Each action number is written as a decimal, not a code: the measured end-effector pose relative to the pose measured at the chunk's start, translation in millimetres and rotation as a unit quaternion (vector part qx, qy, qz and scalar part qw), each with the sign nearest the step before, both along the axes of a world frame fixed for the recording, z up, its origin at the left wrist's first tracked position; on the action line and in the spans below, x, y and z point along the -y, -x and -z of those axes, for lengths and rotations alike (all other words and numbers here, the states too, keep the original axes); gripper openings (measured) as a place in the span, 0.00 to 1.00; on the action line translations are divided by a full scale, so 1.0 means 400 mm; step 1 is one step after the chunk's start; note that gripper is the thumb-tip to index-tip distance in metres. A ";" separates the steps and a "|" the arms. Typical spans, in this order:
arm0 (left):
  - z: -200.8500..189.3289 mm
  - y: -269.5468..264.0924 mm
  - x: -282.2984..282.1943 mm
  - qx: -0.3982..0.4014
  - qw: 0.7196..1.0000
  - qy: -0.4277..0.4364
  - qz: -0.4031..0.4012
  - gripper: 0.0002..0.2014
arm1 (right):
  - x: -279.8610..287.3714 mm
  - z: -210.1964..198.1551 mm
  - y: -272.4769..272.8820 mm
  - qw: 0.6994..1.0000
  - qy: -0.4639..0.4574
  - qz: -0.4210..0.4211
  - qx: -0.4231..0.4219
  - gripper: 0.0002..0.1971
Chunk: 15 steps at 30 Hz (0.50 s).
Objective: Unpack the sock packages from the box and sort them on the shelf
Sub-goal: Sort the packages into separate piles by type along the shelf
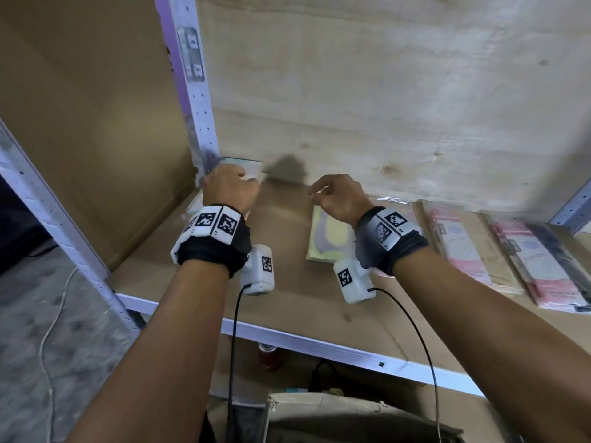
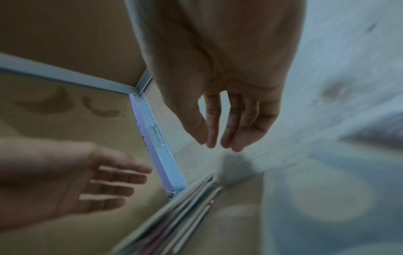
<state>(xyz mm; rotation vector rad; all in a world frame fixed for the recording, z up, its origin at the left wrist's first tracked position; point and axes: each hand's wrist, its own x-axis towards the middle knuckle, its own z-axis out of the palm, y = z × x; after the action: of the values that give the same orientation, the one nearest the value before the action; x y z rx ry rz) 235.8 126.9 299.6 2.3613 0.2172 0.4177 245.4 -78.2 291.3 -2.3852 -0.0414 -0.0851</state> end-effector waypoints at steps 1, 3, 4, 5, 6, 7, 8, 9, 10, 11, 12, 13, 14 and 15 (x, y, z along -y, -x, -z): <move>0.004 -0.005 -0.035 0.001 1.000 0.005 -0.024 0.13 | -0.036 -0.002 -0.003 0.998 -0.050 -0.021 -0.022 0.06; 0.018 -0.014 -0.094 -0.038 0.998 0.023 -0.045 0.18 | -0.108 0.004 -0.009 0.987 -0.139 -0.047 -0.071 0.05; 0.023 -0.016 -0.117 -0.069 0.996 0.031 -0.042 0.20 | -0.140 0.011 -0.013 0.979 -0.174 -0.053 -0.091 0.06; 0.030 -0.019 -0.135 -0.095 0.994 0.038 -0.036 0.20 | -0.170 0.017 -0.014 0.971 -0.203 -0.057 -0.111 0.06; 0.036 -0.017 -0.149 -0.116 0.992 0.040 -0.026 0.20 | -0.198 0.024 -0.013 0.963 -0.228 -0.061 -0.127 0.05; 0.042 -0.015 -0.157 -0.128 0.991 0.035 -0.016 0.20 | -0.221 0.031 -0.012 0.956 -0.247 -0.065 -0.141 0.04; 0.048 -0.011 -0.163 -0.135 0.991 0.024 -0.004 0.19 | -0.241 0.039 -0.011 0.950 -0.265 -0.069 -0.148 0.03; 0.053 -0.009 -0.167 -0.142 0.990 0.013 0.006 0.19 | -0.257 0.047 -0.009 0.946 -0.278 -0.069 -0.150 0.04; 0.056 -0.005 -0.167 -0.149 0.989 0.002 0.015 0.19 | -0.270 0.056 -0.008 0.944 -0.288 -0.067 -0.150 0.06; 0.058 -0.001 -0.167 -0.152 0.988 -0.007 0.022 0.18 | -0.280 0.064 -0.006 0.943 -0.290 -0.064 -0.146 0.07; 0.059 0.000 -0.167 -0.149 0.988 -0.014 0.025 0.17 | -0.288 0.070 -0.005 0.945 -0.290 -0.061 -0.141 0.07; 0.061 -0.001 -0.170 -0.143 0.989 -0.015 0.028 0.16 | -0.295 0.074 -0.003 0.946 -0.288 -0.059 -0.139 0.07; 0.062 0.000 -0.173 -0.135 0.990 -0.012 0.029 0.16 | -0.298 0.078 -0.003 0.945 -0.291 -0.055 -0.139 0.07; 0.065 0.000 -0.178 -0.127 0.991 -0.009 0.028 0.14 | -0.299 0.078 0.000 0.943 -0.298 -0.047 -0.142 0.07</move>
<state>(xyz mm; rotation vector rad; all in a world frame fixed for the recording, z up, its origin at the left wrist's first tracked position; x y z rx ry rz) 235.8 198.2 273.7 2.4282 0.2650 0.0894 245.4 41.5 260.3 -1.7648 0.0066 0.2596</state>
